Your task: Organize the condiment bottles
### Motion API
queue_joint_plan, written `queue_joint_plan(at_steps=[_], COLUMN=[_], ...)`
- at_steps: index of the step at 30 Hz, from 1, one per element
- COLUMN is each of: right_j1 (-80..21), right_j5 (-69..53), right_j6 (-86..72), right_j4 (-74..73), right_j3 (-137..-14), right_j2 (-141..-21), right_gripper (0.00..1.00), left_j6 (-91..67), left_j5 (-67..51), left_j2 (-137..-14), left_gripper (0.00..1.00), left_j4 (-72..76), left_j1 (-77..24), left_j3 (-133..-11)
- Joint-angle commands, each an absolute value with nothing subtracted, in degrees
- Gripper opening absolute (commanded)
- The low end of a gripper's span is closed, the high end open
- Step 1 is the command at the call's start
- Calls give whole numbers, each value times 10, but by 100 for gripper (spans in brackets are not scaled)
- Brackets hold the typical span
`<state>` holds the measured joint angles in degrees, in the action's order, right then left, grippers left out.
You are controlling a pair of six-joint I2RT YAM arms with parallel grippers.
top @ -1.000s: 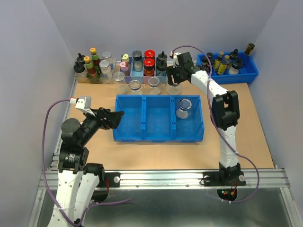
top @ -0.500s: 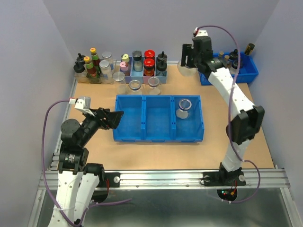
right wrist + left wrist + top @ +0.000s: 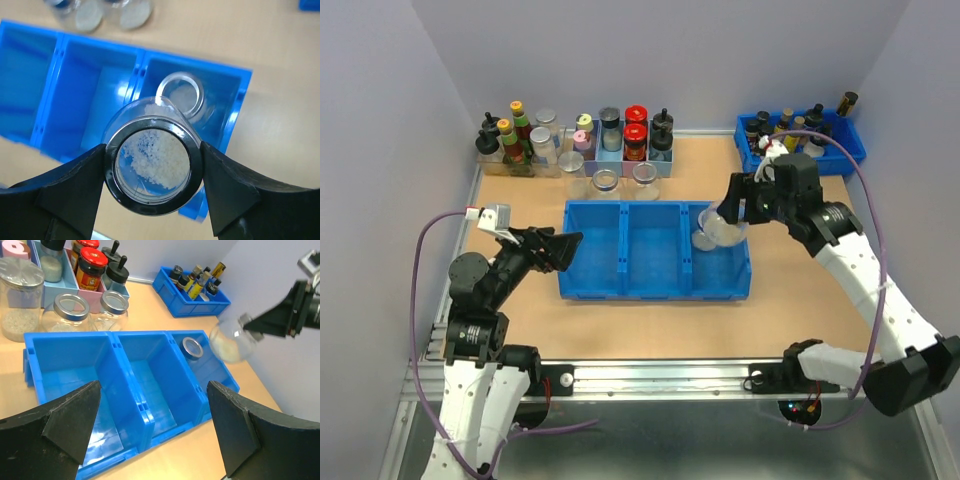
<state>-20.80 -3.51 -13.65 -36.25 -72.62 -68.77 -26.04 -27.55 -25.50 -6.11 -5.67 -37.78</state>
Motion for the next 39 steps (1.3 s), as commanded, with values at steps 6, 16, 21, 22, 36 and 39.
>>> queue_joint_plan(at_steps=[6, 16, 21, 22, 36, 39], right_j1=[-214, -237, -278, -292, -345, -345], right_j5=[-177, -131, -89, -81, 86, 95], right_j6=[-68, -34, -17, -15, 34, 43], right_j4=[-379, -379, -353, -345, -210, -195], right_j3=[-656, -628, -613, -607, -535, -531], right_j2=[-622, -698, -743, -745, -754, -757], right_gripper=[0, 0, 1, 0, 11, 28], left_j6=[-279, -279, -274, -273, -271, -271], left_j5=[-297, -294, -294, -294, -294, -294], left_j2=[-255, -251, -245, -243, -236, -235], left_gripper=[99, 99, 99, 99, 99, 99], left_j4=[-9, -11, -11, -11, -3, -3], left_j1=[-60, -60, -60, -60, -60, -60], left_j3=[-354, -349, -345, -345, -330, -328])
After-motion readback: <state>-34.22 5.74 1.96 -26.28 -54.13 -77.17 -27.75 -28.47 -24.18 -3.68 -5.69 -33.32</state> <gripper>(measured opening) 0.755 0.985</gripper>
